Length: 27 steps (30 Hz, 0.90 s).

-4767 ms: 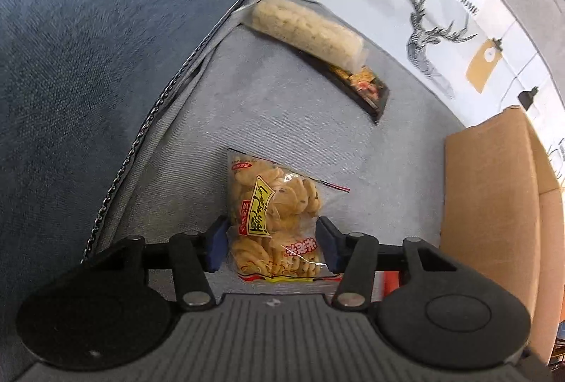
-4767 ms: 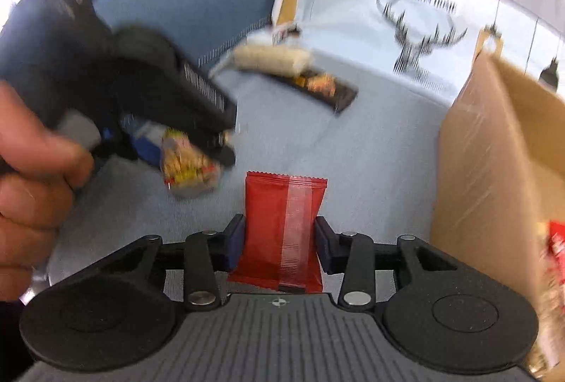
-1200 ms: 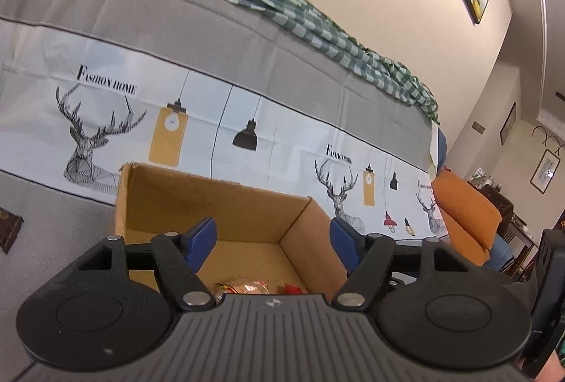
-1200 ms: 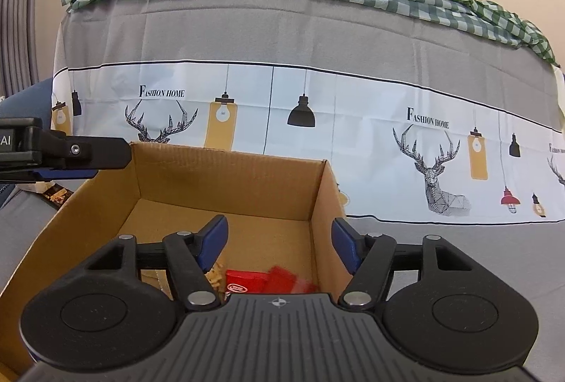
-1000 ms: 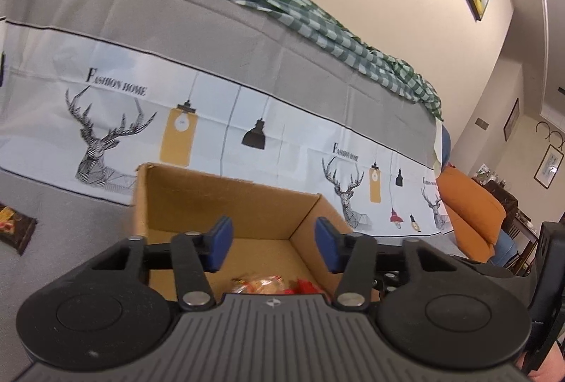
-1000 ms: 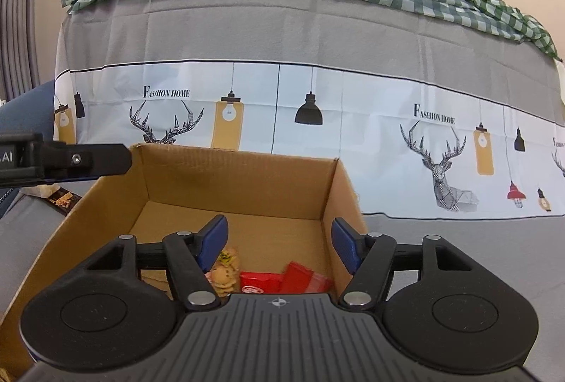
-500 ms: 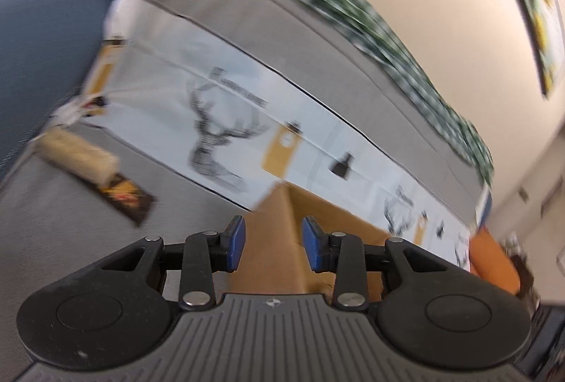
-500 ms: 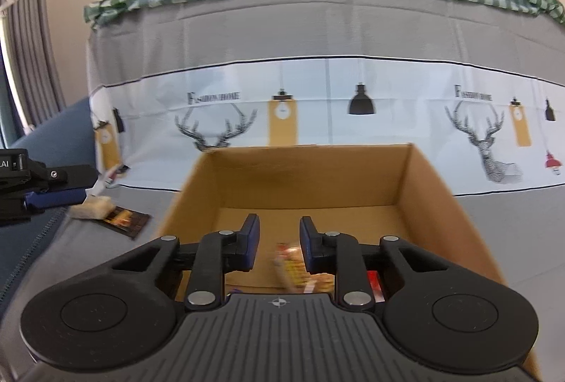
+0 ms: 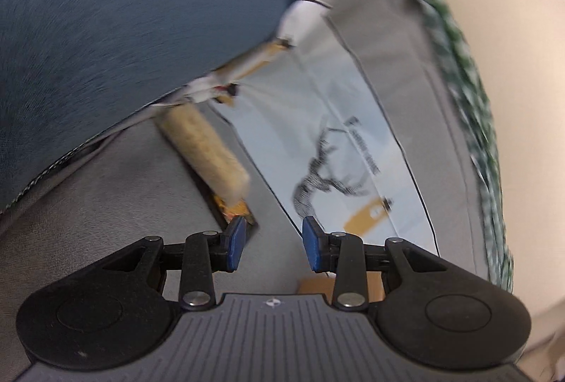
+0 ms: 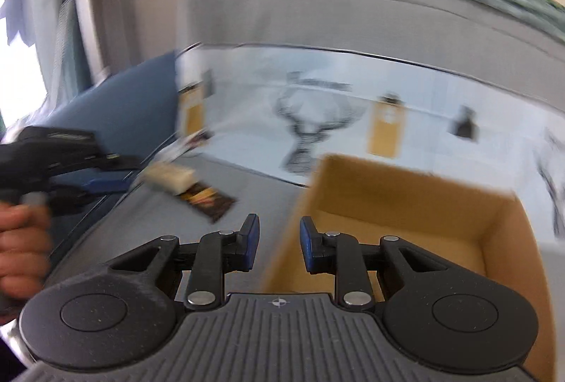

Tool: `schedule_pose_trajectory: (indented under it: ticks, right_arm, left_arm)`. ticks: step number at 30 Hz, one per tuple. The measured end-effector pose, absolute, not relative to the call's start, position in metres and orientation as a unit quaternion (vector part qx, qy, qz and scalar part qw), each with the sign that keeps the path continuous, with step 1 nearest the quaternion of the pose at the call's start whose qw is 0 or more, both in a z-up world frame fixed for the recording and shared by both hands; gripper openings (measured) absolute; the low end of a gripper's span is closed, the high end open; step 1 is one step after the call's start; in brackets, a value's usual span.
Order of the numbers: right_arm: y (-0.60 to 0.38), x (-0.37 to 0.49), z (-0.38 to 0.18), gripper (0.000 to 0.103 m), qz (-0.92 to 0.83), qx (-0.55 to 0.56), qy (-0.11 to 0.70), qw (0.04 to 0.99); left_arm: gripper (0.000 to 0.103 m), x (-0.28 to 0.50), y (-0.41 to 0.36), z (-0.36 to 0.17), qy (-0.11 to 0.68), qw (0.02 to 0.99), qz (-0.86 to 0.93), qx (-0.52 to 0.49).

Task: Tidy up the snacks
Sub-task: 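Move both open tools back toward the remaining snacks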

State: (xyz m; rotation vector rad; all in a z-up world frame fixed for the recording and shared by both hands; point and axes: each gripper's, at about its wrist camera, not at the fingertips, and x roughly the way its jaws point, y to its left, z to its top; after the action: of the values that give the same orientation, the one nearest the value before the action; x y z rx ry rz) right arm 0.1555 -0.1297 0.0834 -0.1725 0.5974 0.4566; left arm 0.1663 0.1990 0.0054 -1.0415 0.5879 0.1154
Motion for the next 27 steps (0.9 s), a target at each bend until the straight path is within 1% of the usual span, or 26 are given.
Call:
schedule_pose_trajectory:
  ticks: [4, 8, 12, 13, 18, 19, 20, 21, 23, 24, 27]
  right_arm:
    - [-0.081, 0.181, 0.106, 0.026, 0.28, -0.153, 0.305, 0.897]
    - [-0.03, 0.208, 0.102, 0.029, 0.317, -0.212, 0.331, 0.863]
    - [0.017, 0.232, 0.076, 0.055, 0.337, -0.283, 0.339, 0.831]
    - [0.026, 0.239, 0.069, 0.059, 0.341, -0.298, 0.343, 0.823]
    - [0.062, 0.282, 0.029, 0.061, 0.357, -0.344, 0.383, 0.78]
    - [0.067, 0.289, 0.022, 0.061, 0.36, -0.35, 0.389, 0.772]
    - [0.073, 0.295, 0.013, 0.061, 0.364, -0.358, 0.392, 0.765]
    - [0.077, 0.3, 0.007, 0.062, 0.369, -0.365, 0.396, 0.757]
    - [0.085, 0.31, -0.007, 0.062, 0.383, -0.371, 0.41, 0.74]
    - [0.088, 0.313, -0.014, 0.062, 0.391, -0.375, 0.414, 0.732]
    - [0.095, 0.32, -0.028, 0.062, 0.409, -0.383, 0.424, 0.712]
  left_arm:
    - [0.038, 0.175, 0.211, -0.016, 0.266, 0.795, 0.083, -0.539]
    - [0.038, 0.183, 0.217, -0.025, 0.248, 0.78, 0.109, -0.565]
    - [0.038, 0.193, 0.223, -0.032, 0.239, 0.77, 0.141, -0.574]
    - [0.039, 0.195, 0.224, -0.033, 0.236, 0.773, 0.151, -0.569]
    - [0.041, 0.205, 0.226, -0.032, 0.227, 0.784, 0.185, -0.548]
    - [0.044, 0.208, 0.226, -0.033, 0.228, 0.784, 0.188, -0.546]
    - [0.049, 0.209, 0.225, -0.034, 0.231, 0.785, 0.191, -0.543]
    - [0.051, 0.213, 0.224, -0.035, 0.235, 0.786, 0.192, -0.538]
    - [0.053, 0.22, 0.224, -0.037, 0.245, 0.787, 0.194, -0.531]
    - [0.056, 0.223, 0.223, -0.039, 0.25, 0.788, 0.197, -0.527]
    - [0.057, 0.233, 0.222, -0.042, 0.259, 0.792, 0.202, -0.514]
